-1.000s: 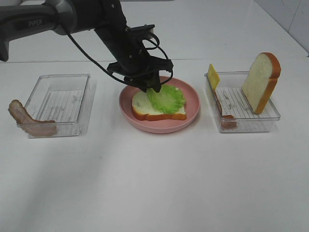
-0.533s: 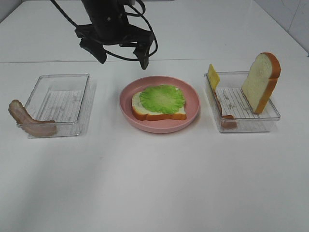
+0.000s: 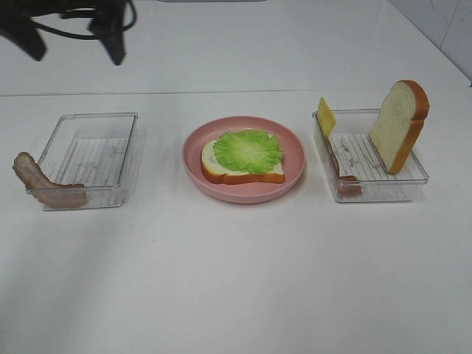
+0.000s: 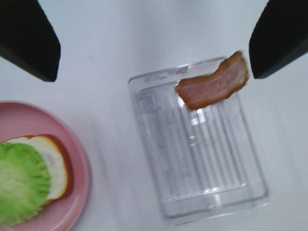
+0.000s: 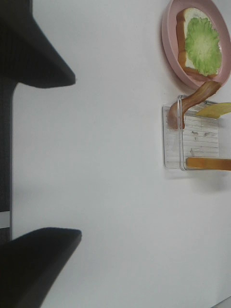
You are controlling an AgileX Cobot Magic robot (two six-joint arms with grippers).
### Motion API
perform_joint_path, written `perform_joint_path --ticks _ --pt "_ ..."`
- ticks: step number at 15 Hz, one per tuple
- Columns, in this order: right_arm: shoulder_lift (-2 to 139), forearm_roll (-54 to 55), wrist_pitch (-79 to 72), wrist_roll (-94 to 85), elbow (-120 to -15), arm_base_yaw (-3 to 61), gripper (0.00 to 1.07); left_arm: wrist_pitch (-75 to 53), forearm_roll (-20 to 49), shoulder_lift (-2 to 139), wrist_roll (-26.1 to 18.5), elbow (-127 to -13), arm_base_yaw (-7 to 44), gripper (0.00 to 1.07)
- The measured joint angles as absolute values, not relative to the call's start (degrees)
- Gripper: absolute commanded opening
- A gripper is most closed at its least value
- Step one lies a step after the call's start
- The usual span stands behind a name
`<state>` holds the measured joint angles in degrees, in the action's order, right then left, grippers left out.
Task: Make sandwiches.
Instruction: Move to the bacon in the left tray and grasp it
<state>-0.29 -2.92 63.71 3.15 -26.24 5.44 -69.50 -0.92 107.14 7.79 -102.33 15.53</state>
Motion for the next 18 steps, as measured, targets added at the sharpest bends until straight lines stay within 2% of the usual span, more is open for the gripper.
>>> perform_joint_path --ticks 2,5,8,18 --pt "-0.3 -2.9 63.7 3.2 -26.2 5.4 0.78 -70.0 -1.1 102.4 7.8 -96.2 10.9 1.02" --pt "-0.3 -2.9 63.7 3.2 -26.2 5.4 0.78 -70.1 -2.2 103.7 7.5 -94.3 7.3 1.02" --pt "-0.3 -2.9 63.7 3.2 -26.2 5.4 0.78 -70.1 -4.0 107.3 6.9 -94.2 7.0 1.02" --pt "-0.3 -2.9 63.7 3.2 -26.2 5.4 0.78 -70.1 -3.9 120.4 6.7 -91.8 7.0 1.02"
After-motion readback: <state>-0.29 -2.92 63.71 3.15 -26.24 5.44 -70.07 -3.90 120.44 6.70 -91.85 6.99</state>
